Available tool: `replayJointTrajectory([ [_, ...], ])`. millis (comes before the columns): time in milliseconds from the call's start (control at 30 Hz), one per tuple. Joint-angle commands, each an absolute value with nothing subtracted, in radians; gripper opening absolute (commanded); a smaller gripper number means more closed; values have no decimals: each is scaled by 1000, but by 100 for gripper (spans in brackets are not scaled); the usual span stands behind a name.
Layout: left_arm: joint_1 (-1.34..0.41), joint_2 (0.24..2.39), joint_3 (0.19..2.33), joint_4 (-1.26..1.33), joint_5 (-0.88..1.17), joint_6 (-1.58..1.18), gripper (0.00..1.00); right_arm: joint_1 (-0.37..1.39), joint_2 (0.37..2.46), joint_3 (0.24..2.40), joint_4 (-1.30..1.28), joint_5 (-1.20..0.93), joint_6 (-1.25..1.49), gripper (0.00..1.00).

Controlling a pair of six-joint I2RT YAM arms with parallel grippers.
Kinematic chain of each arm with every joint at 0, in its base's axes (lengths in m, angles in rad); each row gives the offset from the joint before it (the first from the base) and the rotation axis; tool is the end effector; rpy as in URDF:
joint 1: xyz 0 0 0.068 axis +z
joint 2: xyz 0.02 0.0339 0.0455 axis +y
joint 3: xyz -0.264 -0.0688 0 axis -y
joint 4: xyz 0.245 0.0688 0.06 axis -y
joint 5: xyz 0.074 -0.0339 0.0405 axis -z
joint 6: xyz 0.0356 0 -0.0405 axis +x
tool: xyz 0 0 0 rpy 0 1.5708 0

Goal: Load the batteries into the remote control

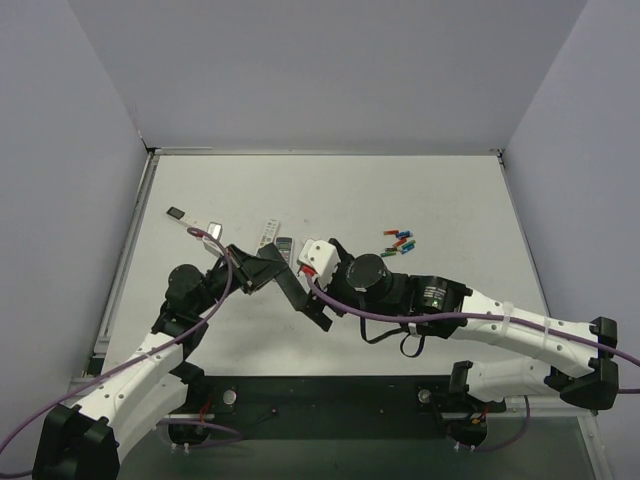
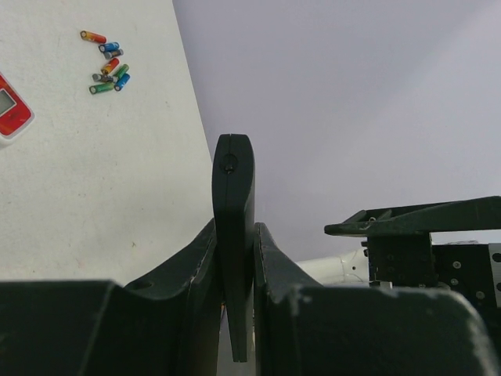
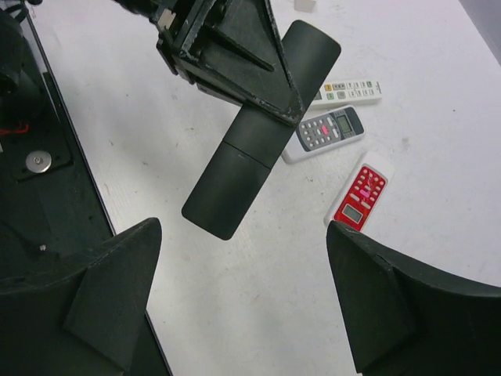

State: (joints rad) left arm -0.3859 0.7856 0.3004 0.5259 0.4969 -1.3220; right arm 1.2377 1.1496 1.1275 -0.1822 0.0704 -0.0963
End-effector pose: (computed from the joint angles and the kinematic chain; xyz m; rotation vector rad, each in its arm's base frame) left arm 0.1634 -0.0847 0.2433 -0.3779 1.7754 -1.6705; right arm 0.0892 0.2501 0.3868 -1.0956 1.4766 0.7538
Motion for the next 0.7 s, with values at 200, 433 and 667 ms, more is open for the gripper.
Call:
replayJointTrajectory([
  [200,-446,813,422,535,586,-1296,0,1178,1138,1088,-193,-130,-256,78],
  [433,-482,831,445,518,584,-1282,0,1186,1131,1086,-193,-198,-356,67],
  [667,-492,856,457,520,589,-1284,0,1207,1124,1103,-218,-204,-439,66],
])
